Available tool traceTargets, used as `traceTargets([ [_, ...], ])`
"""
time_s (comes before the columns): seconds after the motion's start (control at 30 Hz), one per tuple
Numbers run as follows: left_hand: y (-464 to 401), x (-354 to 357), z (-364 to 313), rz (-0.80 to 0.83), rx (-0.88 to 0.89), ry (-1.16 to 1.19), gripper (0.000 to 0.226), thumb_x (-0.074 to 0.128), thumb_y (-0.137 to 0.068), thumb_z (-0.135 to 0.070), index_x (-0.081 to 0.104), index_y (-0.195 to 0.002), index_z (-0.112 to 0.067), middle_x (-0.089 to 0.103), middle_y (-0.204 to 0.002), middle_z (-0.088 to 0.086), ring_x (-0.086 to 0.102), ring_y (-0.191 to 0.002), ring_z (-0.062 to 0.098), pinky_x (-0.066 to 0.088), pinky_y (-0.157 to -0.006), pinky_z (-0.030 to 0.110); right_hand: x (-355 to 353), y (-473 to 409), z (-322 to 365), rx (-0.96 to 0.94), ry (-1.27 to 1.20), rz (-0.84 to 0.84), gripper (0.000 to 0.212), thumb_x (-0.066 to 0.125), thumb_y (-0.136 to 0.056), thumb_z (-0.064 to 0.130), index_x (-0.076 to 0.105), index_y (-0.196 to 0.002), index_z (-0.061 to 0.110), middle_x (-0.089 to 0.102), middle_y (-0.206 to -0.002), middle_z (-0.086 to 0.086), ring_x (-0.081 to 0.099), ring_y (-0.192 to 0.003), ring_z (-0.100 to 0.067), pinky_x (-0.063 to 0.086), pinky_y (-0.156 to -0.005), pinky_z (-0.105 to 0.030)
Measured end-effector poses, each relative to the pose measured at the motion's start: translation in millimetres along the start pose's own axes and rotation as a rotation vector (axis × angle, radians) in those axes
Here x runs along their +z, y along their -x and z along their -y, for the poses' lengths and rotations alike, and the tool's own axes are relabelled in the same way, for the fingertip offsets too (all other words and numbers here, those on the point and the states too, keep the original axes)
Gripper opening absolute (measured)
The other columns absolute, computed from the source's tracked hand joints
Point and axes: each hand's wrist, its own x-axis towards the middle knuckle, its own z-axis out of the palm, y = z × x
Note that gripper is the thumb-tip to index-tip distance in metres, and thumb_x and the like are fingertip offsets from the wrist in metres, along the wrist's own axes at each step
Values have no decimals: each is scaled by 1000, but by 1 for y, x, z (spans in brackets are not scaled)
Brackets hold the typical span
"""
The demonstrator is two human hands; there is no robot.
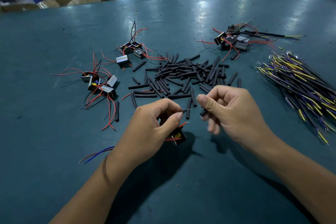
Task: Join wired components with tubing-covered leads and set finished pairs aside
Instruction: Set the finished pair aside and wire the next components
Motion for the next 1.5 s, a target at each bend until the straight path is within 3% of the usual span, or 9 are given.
traceTargets([
  [0.13, 0, 0, -1, 10, 9, 10, 12, 65, -96, -14, 67, -86, -20, 67, -73, -7, 62, -66, 7, 46, -63, 15, 1, 0, -5, -6, -31, -11, 34, 71, -81, 45, 56, -62, 20, 52, -44, 1, 39, -33, -12, 31, -36, -17],
  [0.37, 0, 0, 0, -12, 8, 24, 10, 66, -95, -11, 68, -87, -17, 67, -73, -7, 62, -66, 6, 45, -63, 10, 2, 0, -4, 23, -188, 120, 13, 70, -89, 15, 63, -81, 8, 67, -61, -7, 57, -45, -13, 39, -36, -19],
  [0.83, 1, -2, 1, 0, 32, -7, 8, 66, -95, -14, 67, -90, -20, 67, -76, -6, 64, -71, 14, 50, -64, 19, 7, 2, -11, 8, -208, 182, 3, 64, -93, 2, 64, -94, -1, 71, -73, -12, 69, -60, -23, 48, -45, -23],
  [1.0, 3, -2, 1, 37, -30, 55, 25, 65, -87, -15, 60, -108, -28, 70, -85, -5, 65, -76, 20, 53, -68, 46, 4, 0, -13, 4, -190, 249, 8, 64, -92, -3, 67, -99, 1, 73, -77, -12, 70, -63, -21, 51, -50, -22],
  [1.13, 2, 1, 1, -3, 1, 7, 31, 56, -83, -9, 58, -110, -25, 68, -94, -11, 66, -83, 19, 55, -66, 31, 6, -1, -16, 1, -91, 316, 9, 67, -91, 1, 69, -96, 8, 72, -76, -10, 70, -63, -19, 51, -50, -23],
  [1.33, -2, 8, 3, -195, -7, 1, 33, 42, -80, -5, 60, -104, -22, 63, -90, -8, 61, -82, 15, 53, -76, 41, 19, -6, -23, -14, 116, 349, 8, 76, -87, 7, 72, -87, 14, 70, -67, 0, 62, -56, -8, 46, -53, -16],
  [1.5, -1, 7, -1, -204, 11, -8, 17, 53, -85, -12, 64, -95, -20, 64, -84, -8, 62, -79, 16, 51, -71, 33, 17, -5, -23, 90, 27, 355, 11, 74, -87, 5, 66, -92, 10, 70, -69, -1, 64, -57, -14, 50, -56, -27],
])
